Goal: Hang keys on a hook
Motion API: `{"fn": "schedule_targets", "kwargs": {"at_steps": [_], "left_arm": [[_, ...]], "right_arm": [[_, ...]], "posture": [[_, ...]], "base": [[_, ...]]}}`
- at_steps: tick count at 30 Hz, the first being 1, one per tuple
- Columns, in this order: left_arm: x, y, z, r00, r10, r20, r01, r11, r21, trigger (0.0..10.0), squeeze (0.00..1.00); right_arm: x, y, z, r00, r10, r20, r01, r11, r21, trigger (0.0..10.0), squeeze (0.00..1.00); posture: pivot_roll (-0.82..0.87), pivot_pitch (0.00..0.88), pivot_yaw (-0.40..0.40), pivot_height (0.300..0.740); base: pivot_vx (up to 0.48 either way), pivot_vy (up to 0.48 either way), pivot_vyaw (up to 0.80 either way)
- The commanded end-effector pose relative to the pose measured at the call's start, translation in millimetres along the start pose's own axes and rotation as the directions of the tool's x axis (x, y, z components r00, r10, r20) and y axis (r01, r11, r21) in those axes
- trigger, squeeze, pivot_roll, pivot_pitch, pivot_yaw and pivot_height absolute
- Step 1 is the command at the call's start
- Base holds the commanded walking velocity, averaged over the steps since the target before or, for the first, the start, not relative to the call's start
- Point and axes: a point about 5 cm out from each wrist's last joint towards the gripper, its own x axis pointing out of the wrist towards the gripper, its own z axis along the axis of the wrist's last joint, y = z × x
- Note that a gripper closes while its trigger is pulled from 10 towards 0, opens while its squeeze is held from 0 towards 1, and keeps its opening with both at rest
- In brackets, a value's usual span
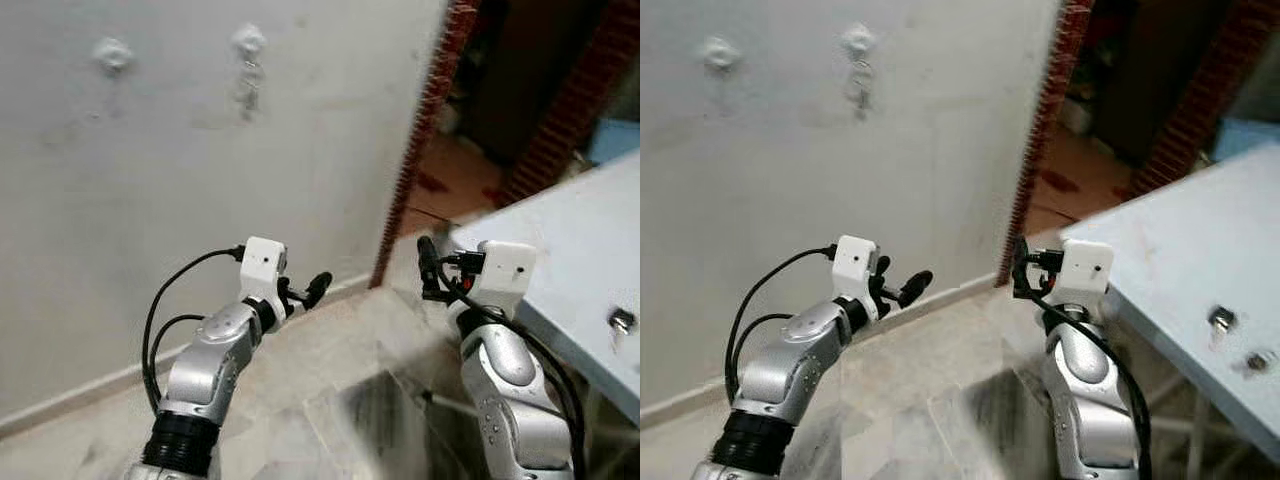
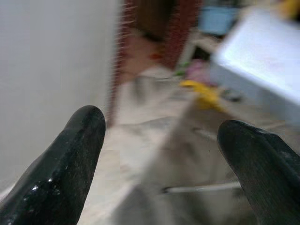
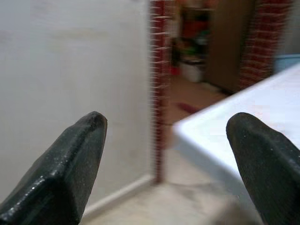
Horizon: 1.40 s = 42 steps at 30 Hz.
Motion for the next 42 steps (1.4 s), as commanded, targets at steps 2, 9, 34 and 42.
{"fn": "schedule_targets", "kwargs": {"at_steps": [2,9,34,42], "left_arm": [[-2.6,7.0,6,0.999,0.034,0.009,-0.034,0.999,0.008,10.0,0.00],[-1.5,10.8,8,0.999,0.041,0.015,-0.041,0.999,0.018,10.0,0.00],[-0.9,22.5,13,0.996,0.094,0.001,-0.094,0.996,-0.002,10.0,0.00],[-0.8,23.1,14,0.996,0.092,0.000,-0.092,0.996,-0.010,10.0,0.00]], "right_arm": [[1.5,7.2,5,1.000,0.020,0.019,-0.020,1.000,0.008,10.0,0.00],[3.1,7.7,6,1.000,0.019,0.023,-0.019,1.000,0.013,10.0,0.00],[4.4,7.6,7,0.999,0.018,0.037,-0.018,1.000,0.004,10.0,0.00],[3.8,7.6,6,0.999,0.015,0.033,-0.016,1.000,0.002,10.0,0.00]], "posture": [[0.04,0.000,-0.031,0.740],[0.04,0.000,-0.032,0.740],[0.04,0.000,-0.032,0.740],[0.04,0.000,-0.030,0.740]], "base": [[0.000,0.000,-0.79],[0.000,0.000,-0.78],[0.000,0.000,-0.44],[0.000,-0.080,0.00]]}}
